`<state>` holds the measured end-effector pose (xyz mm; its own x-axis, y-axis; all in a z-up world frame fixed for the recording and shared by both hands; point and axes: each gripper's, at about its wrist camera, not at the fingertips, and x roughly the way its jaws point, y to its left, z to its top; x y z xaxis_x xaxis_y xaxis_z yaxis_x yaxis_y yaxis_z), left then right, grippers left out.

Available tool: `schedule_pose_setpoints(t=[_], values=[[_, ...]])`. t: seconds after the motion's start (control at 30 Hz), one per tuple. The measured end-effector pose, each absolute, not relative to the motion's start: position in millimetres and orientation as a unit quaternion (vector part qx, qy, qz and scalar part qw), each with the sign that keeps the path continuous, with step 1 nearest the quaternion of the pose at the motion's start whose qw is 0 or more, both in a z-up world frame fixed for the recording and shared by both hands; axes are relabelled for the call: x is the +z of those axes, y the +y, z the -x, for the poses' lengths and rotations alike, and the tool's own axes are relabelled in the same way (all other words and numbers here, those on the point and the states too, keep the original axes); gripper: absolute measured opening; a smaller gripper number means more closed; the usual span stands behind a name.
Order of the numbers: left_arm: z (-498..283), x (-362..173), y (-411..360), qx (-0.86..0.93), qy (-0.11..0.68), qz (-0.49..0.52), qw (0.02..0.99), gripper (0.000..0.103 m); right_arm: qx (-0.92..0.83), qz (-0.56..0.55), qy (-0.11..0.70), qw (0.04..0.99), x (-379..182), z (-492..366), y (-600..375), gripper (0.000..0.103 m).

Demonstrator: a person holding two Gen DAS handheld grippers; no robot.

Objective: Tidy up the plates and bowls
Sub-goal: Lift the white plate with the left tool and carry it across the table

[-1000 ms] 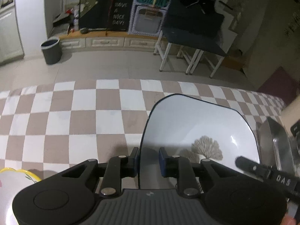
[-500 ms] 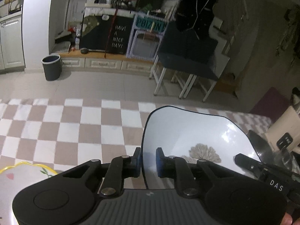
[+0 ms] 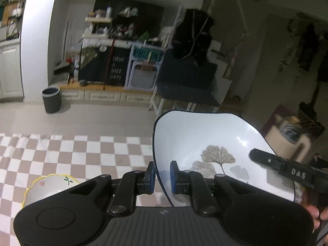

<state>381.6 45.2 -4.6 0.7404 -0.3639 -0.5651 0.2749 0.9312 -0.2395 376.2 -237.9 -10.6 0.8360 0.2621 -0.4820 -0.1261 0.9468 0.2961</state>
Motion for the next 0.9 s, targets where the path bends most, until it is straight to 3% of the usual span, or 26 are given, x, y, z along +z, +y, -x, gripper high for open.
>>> schedule_pose_setpoints(t=[0.2, 0.4, 0.6, 0.9], values=[[-301, 33, 18, -0.186, 0.284, 0.056, 0.939, 0.015, 0.115, -0.131, 0.247, 0.953, 29, -315, -262, 0.014], [-220, 32, -9, -0.198, 0.286, 0.041, 0.937, 0.015, 0.120, -0.165, 0.263, 0.943, 31, -250, -285, 0.013], [-174, -7, -19, -0.207, 0.319, 0.046, 0.924, 0.015, 0.101, -0.163, 0.316, 0.929, 4, -192, -295, 0.013], [-171, -74, -24, -0.208, 0.410, 0.045, 0.887, 0.016, 0.084, -0.145, 0.420, 0.892, -53, -173, -290, 0.014]])
